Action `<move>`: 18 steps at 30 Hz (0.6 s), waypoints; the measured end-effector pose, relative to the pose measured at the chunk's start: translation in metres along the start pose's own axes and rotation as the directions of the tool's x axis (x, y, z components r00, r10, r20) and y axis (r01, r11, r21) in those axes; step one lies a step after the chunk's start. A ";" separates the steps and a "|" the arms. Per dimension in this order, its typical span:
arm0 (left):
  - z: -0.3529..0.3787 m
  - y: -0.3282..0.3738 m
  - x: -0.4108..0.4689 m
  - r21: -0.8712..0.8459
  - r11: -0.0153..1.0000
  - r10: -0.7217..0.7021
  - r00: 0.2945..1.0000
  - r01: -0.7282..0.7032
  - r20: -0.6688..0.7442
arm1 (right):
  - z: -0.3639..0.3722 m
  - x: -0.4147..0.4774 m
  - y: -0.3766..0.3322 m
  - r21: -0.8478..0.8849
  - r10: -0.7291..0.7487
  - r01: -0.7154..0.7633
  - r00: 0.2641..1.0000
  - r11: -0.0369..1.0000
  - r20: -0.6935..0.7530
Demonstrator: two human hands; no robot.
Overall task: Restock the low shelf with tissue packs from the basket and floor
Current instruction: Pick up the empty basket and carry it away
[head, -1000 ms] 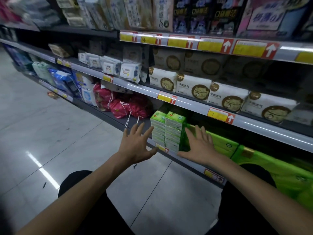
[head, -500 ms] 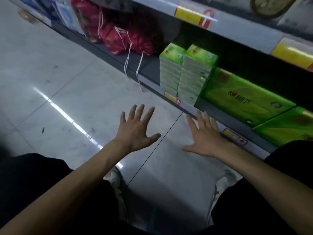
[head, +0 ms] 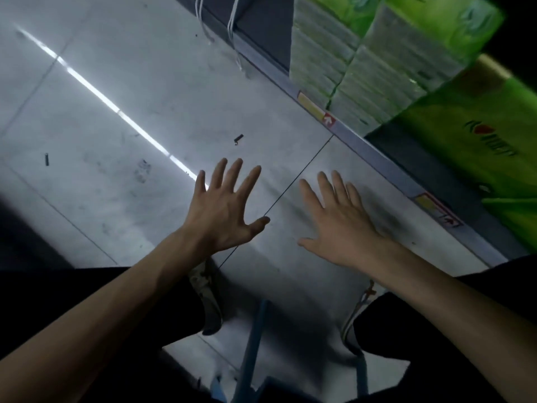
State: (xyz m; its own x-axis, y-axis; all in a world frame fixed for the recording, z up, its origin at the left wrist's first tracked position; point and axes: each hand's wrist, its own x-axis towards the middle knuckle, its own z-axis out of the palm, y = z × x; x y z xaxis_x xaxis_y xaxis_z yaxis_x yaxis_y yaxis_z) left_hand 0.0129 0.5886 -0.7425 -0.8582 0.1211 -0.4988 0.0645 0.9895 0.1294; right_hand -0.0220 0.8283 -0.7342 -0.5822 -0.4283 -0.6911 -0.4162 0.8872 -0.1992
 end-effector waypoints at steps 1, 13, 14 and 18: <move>-0.002 0.000 -0.002 -0.016 1.000 -0.008 1.000 0.008 0.015 | -0.003 -0.003 -0.003 -0.005 0.002 -0.002 1.000 1.000 0.017; -0.098 0.031 -0.109 -0.130 0.982 -0.117 0.982 0.136 0.146 | -0.060 -0.128 -0.058 0.263 0.144 -0.158 0.987 0.952 0.072; -0.122 0.037 -0.127 -0.142 0.978 -0.133 0.979 0.156 0.157 | -0.072 -0.152 -0.063 0.266 0.173 -0.191 0.981 0.945 0.088; -0.240 0.060 -0.193 -0.108 0.989 -0.084 0.983 0.102 0.162 | -0.152 -0.247 -0.083 0.320 0.227 -0.241 0.971 0.916 0.079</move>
State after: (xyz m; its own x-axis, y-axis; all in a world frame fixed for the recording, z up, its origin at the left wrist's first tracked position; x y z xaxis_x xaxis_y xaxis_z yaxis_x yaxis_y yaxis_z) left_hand 0.0605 0.6060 -0.4327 -0.7668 0.0490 -0.6400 -0.0789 0.9823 0.1696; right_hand 0.0500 0.8347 -0.4408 -0.6049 -0.2004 -0.7707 -0.0175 0.9709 -0.2387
